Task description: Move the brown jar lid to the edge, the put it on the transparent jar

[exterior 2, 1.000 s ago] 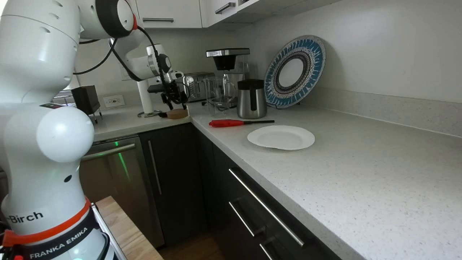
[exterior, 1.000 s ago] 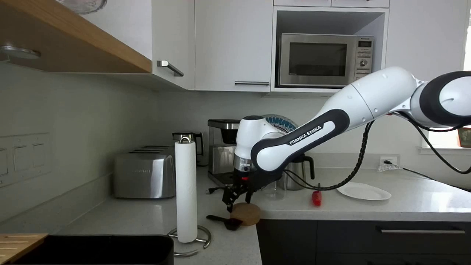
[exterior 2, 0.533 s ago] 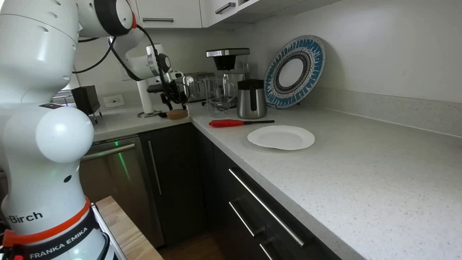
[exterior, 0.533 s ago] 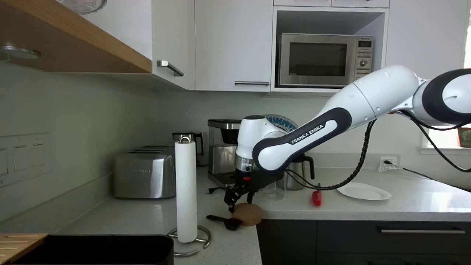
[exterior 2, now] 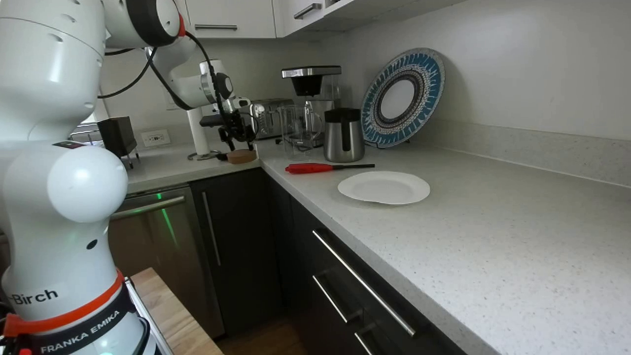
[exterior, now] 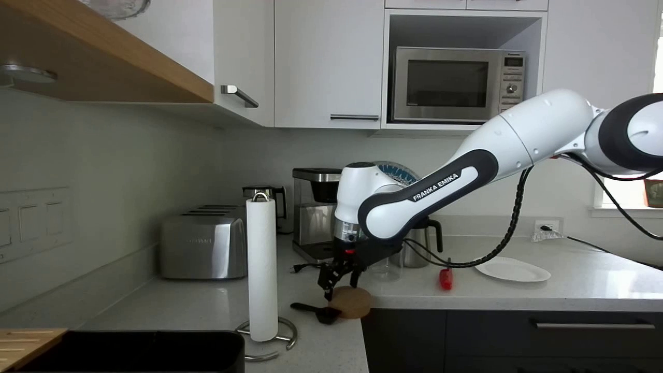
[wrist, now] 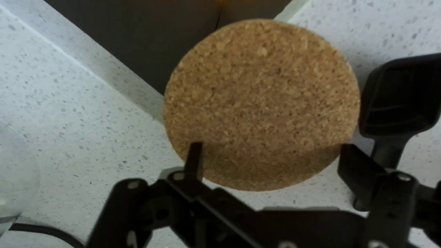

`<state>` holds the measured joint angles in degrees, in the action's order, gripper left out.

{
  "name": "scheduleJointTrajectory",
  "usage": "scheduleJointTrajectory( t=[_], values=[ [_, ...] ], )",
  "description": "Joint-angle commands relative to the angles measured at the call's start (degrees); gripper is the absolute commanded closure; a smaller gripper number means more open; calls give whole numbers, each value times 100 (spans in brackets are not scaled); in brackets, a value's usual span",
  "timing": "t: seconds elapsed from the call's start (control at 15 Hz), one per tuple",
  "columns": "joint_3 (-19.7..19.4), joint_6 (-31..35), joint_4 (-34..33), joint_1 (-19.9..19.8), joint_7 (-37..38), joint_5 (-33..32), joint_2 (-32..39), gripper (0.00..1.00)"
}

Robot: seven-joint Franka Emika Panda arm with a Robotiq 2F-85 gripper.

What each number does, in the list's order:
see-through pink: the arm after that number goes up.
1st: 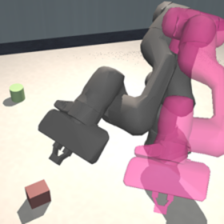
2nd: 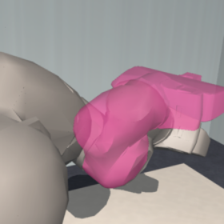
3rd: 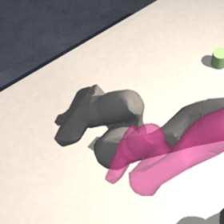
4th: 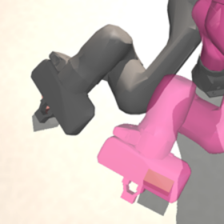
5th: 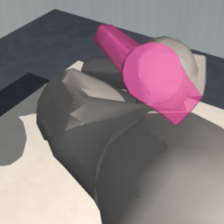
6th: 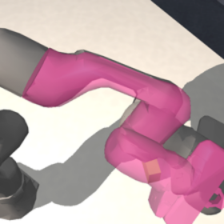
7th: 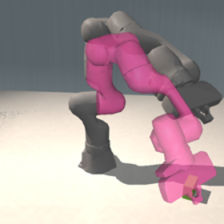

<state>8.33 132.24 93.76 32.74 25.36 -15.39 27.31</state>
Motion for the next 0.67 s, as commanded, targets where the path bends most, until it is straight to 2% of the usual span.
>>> scheduleJointTrajectory(
  t=[0.0,0.27,0.6],
  values=[
    [44,-15,163,-66,-66,25,-140,0],
    [51,-48,-54,-98,-53,64,-144,0],
    [371,-335,25,-384,-423,767,-534,0]
  ],
)
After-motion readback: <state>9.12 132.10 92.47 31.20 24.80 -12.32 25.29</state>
